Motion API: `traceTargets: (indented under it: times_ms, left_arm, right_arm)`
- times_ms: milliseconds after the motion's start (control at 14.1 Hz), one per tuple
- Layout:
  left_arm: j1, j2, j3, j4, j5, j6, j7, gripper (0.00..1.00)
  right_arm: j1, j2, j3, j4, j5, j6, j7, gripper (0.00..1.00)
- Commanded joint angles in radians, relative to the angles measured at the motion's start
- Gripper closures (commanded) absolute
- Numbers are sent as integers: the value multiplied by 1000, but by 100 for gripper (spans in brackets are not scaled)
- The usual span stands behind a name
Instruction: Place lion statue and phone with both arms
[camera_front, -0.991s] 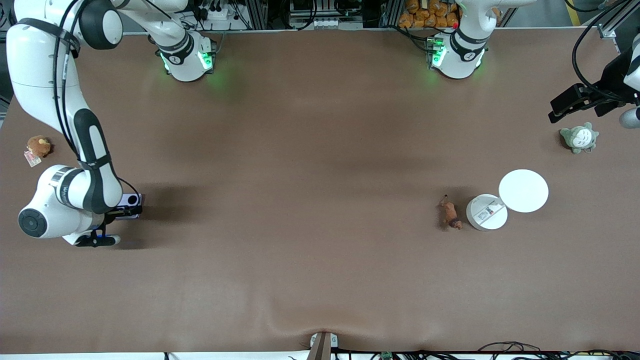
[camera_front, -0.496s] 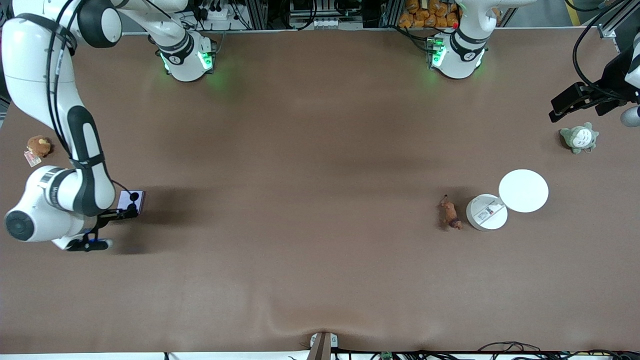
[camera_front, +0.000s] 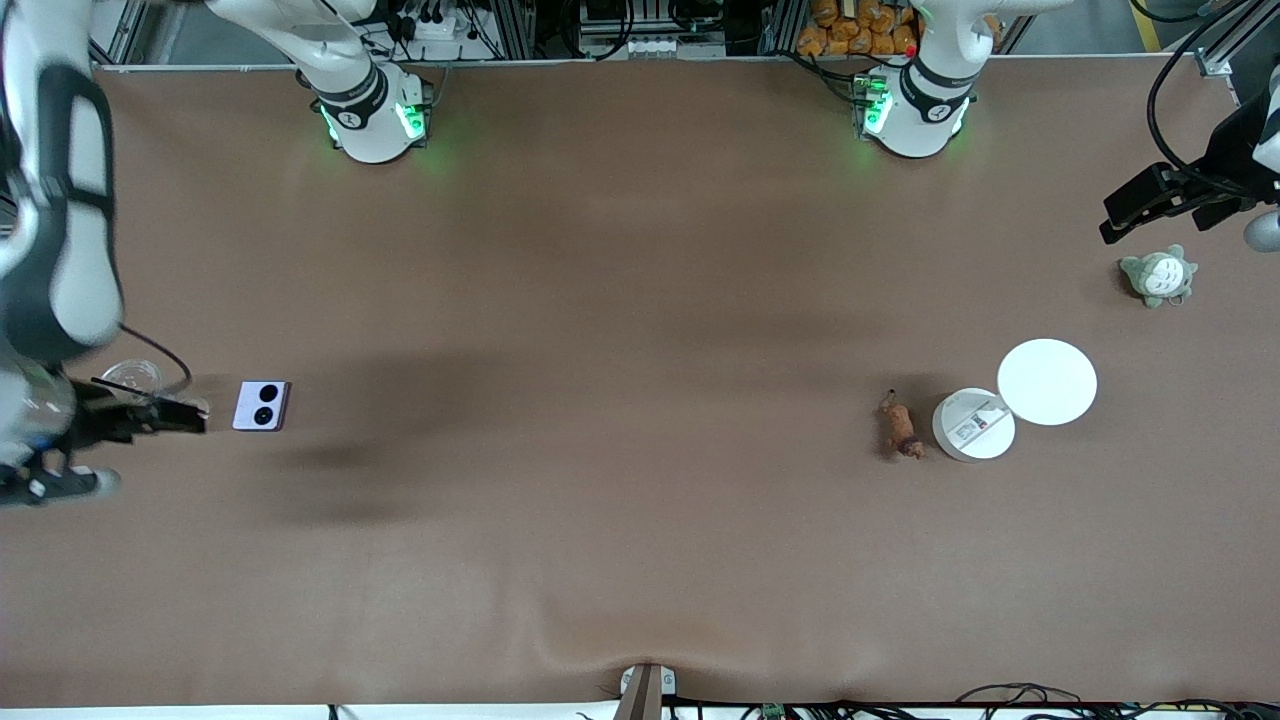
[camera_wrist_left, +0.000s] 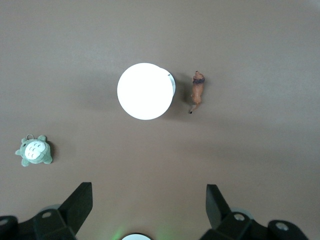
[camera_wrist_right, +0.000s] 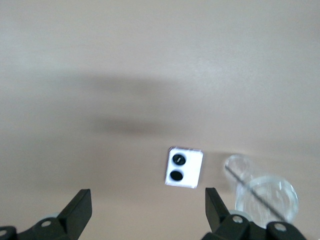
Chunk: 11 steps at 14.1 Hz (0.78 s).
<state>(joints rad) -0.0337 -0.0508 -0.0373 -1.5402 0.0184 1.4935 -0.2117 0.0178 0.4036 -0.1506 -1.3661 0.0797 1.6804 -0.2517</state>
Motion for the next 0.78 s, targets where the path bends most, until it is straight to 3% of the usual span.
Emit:
traceTargets:
  times_ms: [0,283,425,708]
  left_arm:
    - [-5,-6,4,-1,-17,5,20,0]
    - [-5,-4,4,-8,-14,5,20,0]
    - [-3,-3,4,-3,-15,7,20,0]
    - [0,-15,4,-4,-17,2,18,0]
  right_arm:
    - [7,-159,5,-63,-8,-77,64,0]
    - [1,-348,14,-169,-17,-120,112,0]
    - [-67,-437,92,-234,-17,-123,170,0]
    - [-81,-468,135,-245,-17,-201,274,0]
